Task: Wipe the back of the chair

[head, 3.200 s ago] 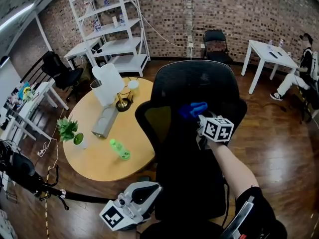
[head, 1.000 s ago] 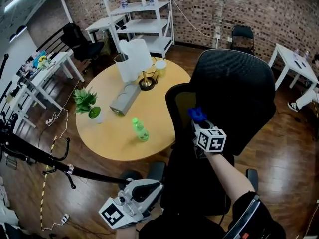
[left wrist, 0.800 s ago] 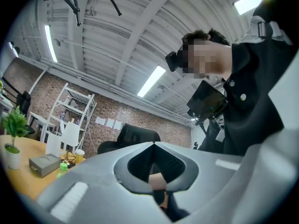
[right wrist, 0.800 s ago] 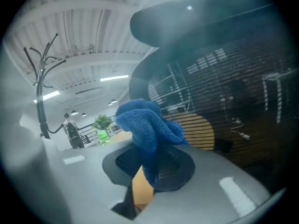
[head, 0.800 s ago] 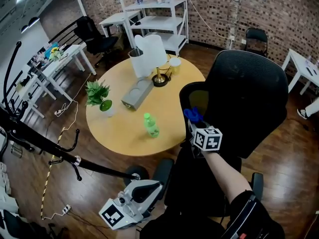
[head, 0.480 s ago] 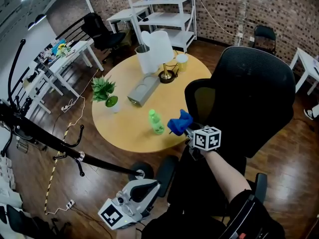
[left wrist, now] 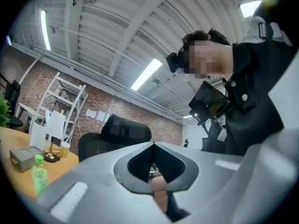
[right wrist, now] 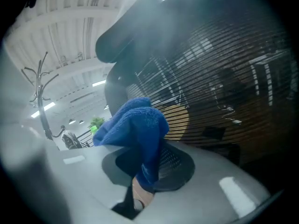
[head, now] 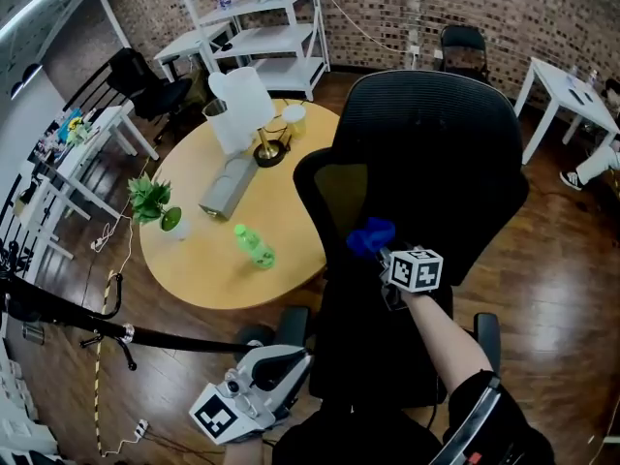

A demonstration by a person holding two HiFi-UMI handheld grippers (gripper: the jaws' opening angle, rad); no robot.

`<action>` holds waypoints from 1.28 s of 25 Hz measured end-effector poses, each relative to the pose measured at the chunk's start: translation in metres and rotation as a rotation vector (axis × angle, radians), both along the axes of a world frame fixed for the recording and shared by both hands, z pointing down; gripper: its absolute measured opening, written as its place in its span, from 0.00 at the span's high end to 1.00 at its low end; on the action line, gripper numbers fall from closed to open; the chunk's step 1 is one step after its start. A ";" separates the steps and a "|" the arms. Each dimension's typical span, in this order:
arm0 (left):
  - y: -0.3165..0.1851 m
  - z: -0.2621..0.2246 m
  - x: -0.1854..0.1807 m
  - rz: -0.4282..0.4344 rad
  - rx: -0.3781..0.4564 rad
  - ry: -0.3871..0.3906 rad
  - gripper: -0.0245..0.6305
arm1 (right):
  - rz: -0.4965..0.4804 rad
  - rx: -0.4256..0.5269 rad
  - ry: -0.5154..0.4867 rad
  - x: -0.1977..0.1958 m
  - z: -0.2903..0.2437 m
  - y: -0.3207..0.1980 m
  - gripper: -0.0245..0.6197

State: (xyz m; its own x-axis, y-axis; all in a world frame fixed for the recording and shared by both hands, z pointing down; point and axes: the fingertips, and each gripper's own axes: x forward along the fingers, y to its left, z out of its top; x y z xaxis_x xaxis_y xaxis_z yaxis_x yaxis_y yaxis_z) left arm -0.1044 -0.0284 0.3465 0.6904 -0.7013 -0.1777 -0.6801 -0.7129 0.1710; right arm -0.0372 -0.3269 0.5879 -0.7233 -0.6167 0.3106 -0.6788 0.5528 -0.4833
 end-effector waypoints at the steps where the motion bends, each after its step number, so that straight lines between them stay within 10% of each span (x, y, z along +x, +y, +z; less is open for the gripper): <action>1: -0.003 0.000 0.006 0.020 0.001 0.002 0.96 | 0.021 -0.002 0.003 0.015 0.001 0.000 0.88; 24: -0.045 0.020 0.097 0.279 -0.014 0.055 0.96 | 0.503 -0.116 0.131 0.304 0.039 0.008 0.88; 32: -0.049 0.016 0.088 0.284 -0.009 0.062 0.96 | 0.873 -0.159 0.172 0.384 0.045 0.040 0.88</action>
State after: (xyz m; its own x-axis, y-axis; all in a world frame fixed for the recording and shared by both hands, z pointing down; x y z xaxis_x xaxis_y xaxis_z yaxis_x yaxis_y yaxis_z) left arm -0.0165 -0.0772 0.3624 0.8473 -0.4833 -0.2202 -0.4417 -0.8715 0.2129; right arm 0.3472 -0.2874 0.6326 0.0463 -0.8652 0.4992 -0.8954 -0.2575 -0.3632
